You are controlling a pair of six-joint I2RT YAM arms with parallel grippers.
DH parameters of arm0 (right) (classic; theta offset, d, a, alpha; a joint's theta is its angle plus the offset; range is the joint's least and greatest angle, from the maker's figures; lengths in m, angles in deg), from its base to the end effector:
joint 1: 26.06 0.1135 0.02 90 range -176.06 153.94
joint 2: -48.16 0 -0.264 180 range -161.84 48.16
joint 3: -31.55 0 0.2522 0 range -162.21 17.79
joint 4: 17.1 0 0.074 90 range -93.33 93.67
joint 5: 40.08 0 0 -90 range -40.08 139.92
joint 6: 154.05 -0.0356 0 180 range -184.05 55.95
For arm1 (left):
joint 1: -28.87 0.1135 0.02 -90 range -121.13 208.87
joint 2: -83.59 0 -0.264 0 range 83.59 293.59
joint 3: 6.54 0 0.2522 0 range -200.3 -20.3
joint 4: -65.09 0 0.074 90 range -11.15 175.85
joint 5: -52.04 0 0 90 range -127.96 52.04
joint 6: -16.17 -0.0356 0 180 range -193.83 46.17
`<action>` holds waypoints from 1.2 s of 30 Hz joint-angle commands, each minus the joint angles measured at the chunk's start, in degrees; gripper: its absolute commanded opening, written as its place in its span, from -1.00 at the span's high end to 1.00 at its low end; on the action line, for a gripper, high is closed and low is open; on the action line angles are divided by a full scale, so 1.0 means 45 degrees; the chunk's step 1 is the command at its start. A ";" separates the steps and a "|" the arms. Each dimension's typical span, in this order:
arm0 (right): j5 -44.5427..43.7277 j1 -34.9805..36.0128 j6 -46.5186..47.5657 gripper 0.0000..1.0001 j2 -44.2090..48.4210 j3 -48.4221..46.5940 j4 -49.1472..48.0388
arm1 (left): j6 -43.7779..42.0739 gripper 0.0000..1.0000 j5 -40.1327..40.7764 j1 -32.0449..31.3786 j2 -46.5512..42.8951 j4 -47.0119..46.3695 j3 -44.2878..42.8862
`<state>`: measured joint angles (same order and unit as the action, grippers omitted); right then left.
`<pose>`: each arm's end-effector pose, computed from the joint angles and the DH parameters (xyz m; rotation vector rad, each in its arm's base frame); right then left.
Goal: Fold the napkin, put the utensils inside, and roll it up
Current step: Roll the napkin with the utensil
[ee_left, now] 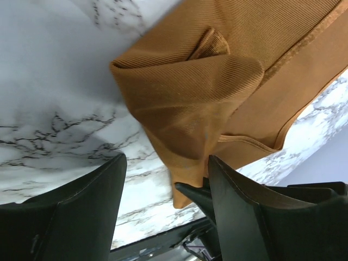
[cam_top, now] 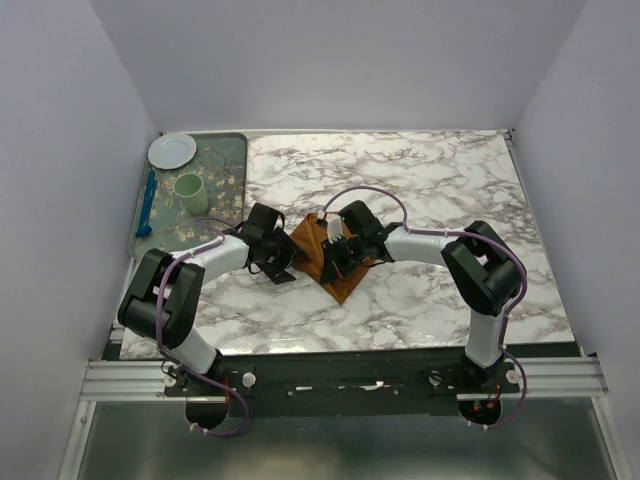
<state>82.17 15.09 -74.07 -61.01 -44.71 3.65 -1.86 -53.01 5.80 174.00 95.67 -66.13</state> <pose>0.2737 0.2644 0.1420 -0.9401 2.4508 1.0518 0.2635 -0.1223 0.1531 -1.1066 2.6688 -0.8004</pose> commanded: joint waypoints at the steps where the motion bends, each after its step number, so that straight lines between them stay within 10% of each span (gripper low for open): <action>1: -0.0292 -0.0003 0.0391 0.99 -0.0546 0.0432 0.0440 | 0.1214 -0.40 0.0823 -0.0361 0.0494 -0.0573 0.0300; 7: -0.0389 -0.0003 0.0508 0.99 -0.0487 0.0393 0.0460 | 0.2014 -0.20 0.1331 -0.0420 0.0865 -0.0749 0.0826; 20: -0.1599 0.0153 0.0860 0.85 0.0019 0.0783 0.0479 | 0.0786 1.00 0.2114 -0.0420 0.2058 -0.0086 0.0339; 29: -0.4194 0.1615 0.0059 -0.01 0.1562 0.0588 0.0812 | 0.0766 1.00 0.2016 -0.0459 0.1120 0.2237 -0.0772; 36: -0.7005 0.2867 0.0253 -0.29 0.1876 0.0335 0.0616 | 0.0980 1.00 0.1763 -0.0557 0.0964 0.3078 -0.1184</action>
<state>62.41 24.79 -73.57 -54.10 -42.96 5.53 2.88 -48.51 3.61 178.79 101.51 -71.63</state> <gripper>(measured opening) 0.598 0.066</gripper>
